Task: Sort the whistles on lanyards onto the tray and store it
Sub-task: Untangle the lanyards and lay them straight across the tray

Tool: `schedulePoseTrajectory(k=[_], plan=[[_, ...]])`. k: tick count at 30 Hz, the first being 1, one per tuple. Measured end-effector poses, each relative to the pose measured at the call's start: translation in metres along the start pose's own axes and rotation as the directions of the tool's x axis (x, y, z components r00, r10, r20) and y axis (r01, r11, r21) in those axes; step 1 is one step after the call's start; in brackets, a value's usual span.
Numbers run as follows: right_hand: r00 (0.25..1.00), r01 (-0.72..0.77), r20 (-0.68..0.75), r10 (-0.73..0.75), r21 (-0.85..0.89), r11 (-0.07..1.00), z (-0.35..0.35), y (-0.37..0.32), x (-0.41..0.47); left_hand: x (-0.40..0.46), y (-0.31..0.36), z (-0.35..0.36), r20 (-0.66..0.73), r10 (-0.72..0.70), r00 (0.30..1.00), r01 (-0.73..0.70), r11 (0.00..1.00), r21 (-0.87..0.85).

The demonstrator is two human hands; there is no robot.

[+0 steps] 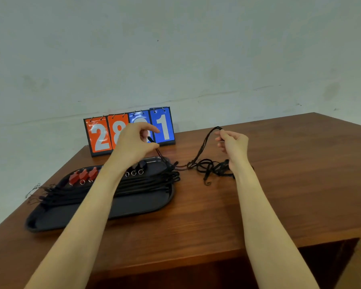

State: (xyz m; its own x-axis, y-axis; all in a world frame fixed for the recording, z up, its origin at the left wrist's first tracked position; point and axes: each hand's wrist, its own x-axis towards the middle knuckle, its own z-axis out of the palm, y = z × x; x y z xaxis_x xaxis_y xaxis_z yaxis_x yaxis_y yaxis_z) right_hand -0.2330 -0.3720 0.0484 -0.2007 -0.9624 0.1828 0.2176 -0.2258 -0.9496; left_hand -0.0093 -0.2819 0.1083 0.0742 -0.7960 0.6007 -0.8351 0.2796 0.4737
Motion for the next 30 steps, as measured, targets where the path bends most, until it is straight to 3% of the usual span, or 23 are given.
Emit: schedulePoseTrajectory(k=[2, 7, 13, 16, 18, 22, 26, 30], plan=[[1.000, 0.007, 0.013, -0.006, -0.051, 0.999, 0.003, 0.001, -0.001, -0.005, -0.013, -0.013, -0.099, 0.032, 0.995, -0.013, 0.981, 0.194], [0.996, 0.031, 0.091, -0.018, -0.149, 0.988, 0.013, 0.004, -0.006, -0.018, -0.048, -0.053, -0.175, -0.058, 0.983, 0.124, 0.912, 0.390], [0.987, 0.071, 0.160, -0.025, -0.286, 0.956, 0.021, 0.006, -0.010, -0.047, -0.075, -0.087, -0.284, -0.182, 0.941, 0.303, 0.827, 0.474], [0.965, 0.103, 0.260, -0.008, -0.356, 0.929, 0.026, 0.007, -0.016, -0.063, -0.094, -0.101, -0.281, -0.204, 0.938, 0.320, 0.824, 0.467], [0.947, 0.117, 0.320, 0.015, -0.388, 0.914, 0.030, 0.009, -0.020, -0.077, -0.104, -0.113, -0.262, -0.222, 0.939, 0.315, 0.858, 0.405], [0.902, 0.171, 0.431, 0.030, -0.418, 0.892, 0.035, 0.013, -0.023, -0.110, -0.111, -0.140, -0.212, -0.389, 0.896, 0.412, 0.908, 0.076], [0.846, 0.241, 0.532, 0.042, -0.451, 0.860, 0.045, 0.016, -0.031, -0.128, -0.123, -0.162, -0.106, -0.578, 0.809, 0.531, 0.797, -0.286], [0.782, 0.352, 0.624, 0.014, -0.460, 0.815, 0.054, 0.016, -0.042, -0.135, -0.136, -0.170, -0.063, -0.645, 0.761, 0.550, 0.694, -0.466]])
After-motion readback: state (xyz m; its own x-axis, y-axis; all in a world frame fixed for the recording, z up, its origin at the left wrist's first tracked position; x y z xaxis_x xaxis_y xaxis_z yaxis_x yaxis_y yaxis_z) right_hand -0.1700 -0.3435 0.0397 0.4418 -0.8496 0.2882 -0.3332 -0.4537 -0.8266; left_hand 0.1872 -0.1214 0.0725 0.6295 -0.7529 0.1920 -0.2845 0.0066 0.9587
